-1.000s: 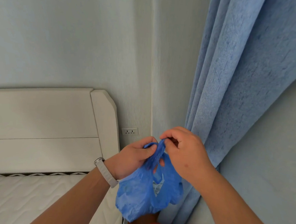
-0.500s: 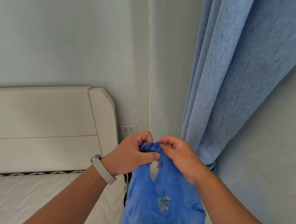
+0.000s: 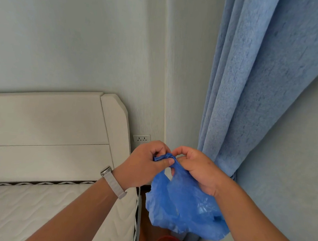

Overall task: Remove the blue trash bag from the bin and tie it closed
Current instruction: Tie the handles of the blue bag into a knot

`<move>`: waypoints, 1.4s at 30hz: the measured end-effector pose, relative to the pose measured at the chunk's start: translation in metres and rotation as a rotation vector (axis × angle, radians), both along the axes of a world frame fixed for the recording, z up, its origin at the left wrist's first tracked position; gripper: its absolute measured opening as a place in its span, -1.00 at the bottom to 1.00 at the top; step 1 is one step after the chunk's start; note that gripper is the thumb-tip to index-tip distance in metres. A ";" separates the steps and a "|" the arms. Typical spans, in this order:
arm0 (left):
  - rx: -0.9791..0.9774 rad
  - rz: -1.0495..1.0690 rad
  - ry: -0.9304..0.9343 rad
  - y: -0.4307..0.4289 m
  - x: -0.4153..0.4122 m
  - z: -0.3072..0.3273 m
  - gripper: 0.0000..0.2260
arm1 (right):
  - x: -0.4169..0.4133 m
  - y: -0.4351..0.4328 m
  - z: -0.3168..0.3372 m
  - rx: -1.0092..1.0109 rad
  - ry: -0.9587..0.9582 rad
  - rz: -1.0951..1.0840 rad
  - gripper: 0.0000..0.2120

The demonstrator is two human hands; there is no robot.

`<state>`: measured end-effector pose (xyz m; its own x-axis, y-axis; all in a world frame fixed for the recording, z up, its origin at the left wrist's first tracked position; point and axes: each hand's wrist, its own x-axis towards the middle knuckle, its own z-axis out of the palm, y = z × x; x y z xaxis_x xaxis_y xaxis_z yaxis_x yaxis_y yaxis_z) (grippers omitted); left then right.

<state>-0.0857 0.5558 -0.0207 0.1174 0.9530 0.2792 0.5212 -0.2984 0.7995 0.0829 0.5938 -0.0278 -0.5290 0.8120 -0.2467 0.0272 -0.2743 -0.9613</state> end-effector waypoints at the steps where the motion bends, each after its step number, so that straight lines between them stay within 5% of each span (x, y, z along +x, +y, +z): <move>1: -0.006 0.030 -0.018 0.001 0.000 0.001 -0.68 | 0.000 0.000 -0.001 0.000 0.024 -0.024 -0.86; 9: -0.127 0.162 -0.201 0.003 -0.002 0.003 -0.69 | -0.005 0.003 0.001 0.539 -0.139 -0.273 -0.82; 15: -0.178 0.196 -0.409 0.005 -0.006 0.004 -0.67 | -0.008 -0.007 0.001 0.953 -0.289 -0.144 -0.91; 21: -0.169 0.192 -0.459 0.001 -0.005 0.007 -0.72 | -0.012 -0.007 -0.015 0.958 -0.443 -0.166 -0.91; 33: -0.204 -0.033 -0.516 0.000 -0.012 0.010 -0.84 | -0.011 -0.013 -0.013 1.024 -0.347 -0.240 -0.75; 42: -0.117 0.022 -0.480 0.000 -0.009 0.008 -0.93 | -0.011 -0.008 -0.016 0.709 -0.169 -0.374 -0.83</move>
